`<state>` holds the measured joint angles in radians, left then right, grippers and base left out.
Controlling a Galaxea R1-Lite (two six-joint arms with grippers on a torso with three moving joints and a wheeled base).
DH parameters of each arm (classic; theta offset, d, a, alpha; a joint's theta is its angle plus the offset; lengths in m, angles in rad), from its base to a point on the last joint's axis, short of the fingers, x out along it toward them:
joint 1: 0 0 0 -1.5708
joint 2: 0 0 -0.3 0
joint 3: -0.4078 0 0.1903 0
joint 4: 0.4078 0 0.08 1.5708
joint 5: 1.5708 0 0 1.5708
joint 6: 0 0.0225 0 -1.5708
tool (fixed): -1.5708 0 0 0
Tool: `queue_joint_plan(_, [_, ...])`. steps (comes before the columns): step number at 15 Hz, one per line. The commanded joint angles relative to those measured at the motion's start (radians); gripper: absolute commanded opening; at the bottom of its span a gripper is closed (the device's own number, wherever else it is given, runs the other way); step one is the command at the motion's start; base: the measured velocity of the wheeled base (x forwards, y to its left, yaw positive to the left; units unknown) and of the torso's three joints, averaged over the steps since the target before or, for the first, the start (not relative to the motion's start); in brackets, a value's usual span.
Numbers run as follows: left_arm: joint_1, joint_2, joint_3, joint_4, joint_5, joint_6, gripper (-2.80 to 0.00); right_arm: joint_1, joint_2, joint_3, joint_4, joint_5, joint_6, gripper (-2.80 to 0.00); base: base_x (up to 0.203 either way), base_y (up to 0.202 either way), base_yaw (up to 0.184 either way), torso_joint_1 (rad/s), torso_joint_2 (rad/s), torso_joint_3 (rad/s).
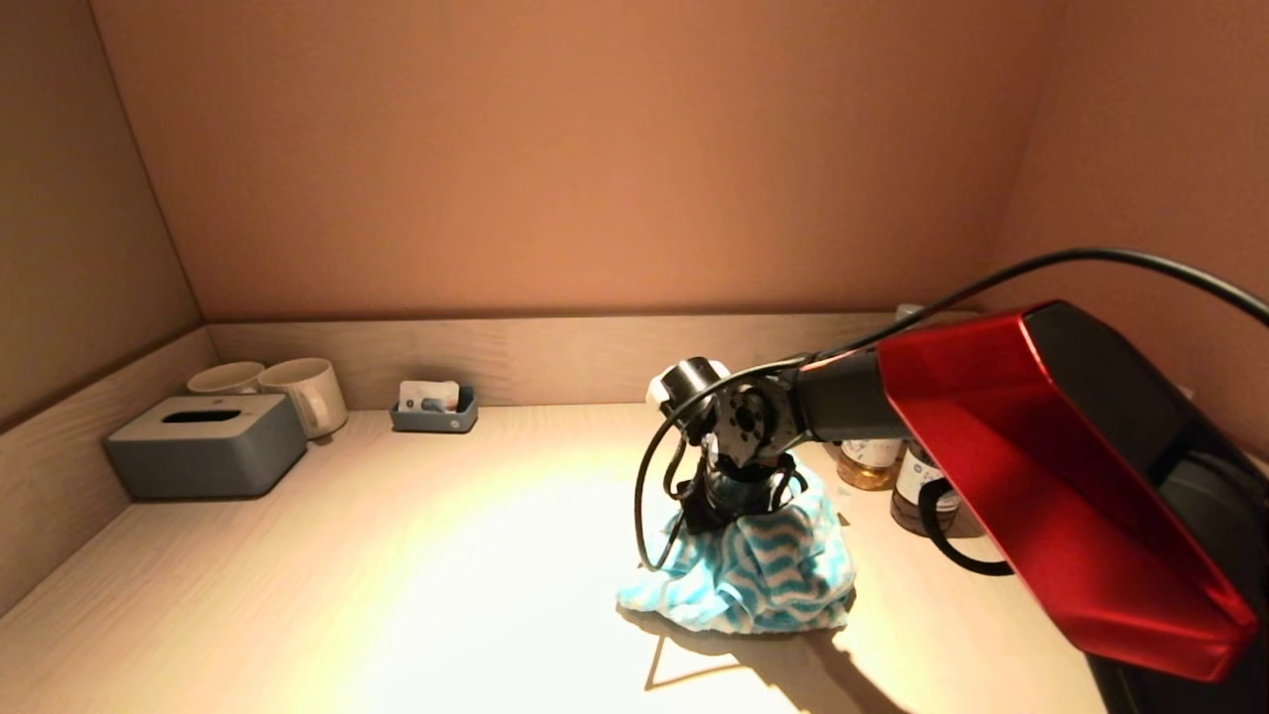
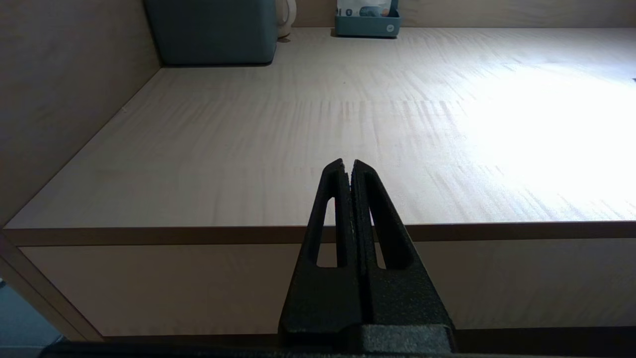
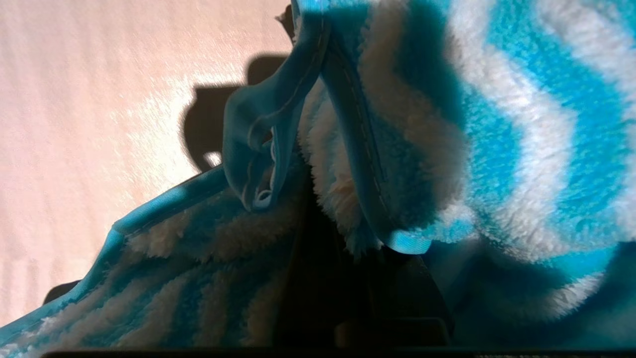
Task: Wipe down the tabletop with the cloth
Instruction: Sweep the stains on the table
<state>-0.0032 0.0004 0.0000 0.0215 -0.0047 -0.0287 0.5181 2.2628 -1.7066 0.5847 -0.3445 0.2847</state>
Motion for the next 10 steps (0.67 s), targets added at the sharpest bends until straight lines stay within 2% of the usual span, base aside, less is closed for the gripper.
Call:
queue_joint_plan(1, [0.0, 0.0, 0.0, 0.0, 0.0, 0.0, -2.8, -0.002, -0.095, 0.072, -0.001, 0.003, 0.002, -2.8, 0.0, 0.0, 0.0, 0.0, 0.0, 0.0])
queue_joint_plan(4, [0.0, 0.0, 0.0, 0.0, 0.0, 0.0, -2.8, 0.025, -0.226, 0.219, -0.003, 0.031, 0.002, -2.8, 0.0, 0.0, 0.0, 0.0, 0.0, 0.0])
queue_joint_plan(6, [0.0, 0.0, 0.0, 0.0, 0.0, 0.0, -2.8, 0.102, -0.274, 0.268, -0.003, 0.065, 0.002, -2.8, 0.0, 0.0, 0.0, 0.0, 0.0, 0.0])
queue_joint_plan(10, [0.0, 0.0, 0.0, 0.0, 0.0, 0.0, -2.8, 0.272, -0.247, 0.259, -0.033, 0.082, -0.007, -2.8, 0.0, 0.0, 0.0, 0.0, 0.0, 0.0])
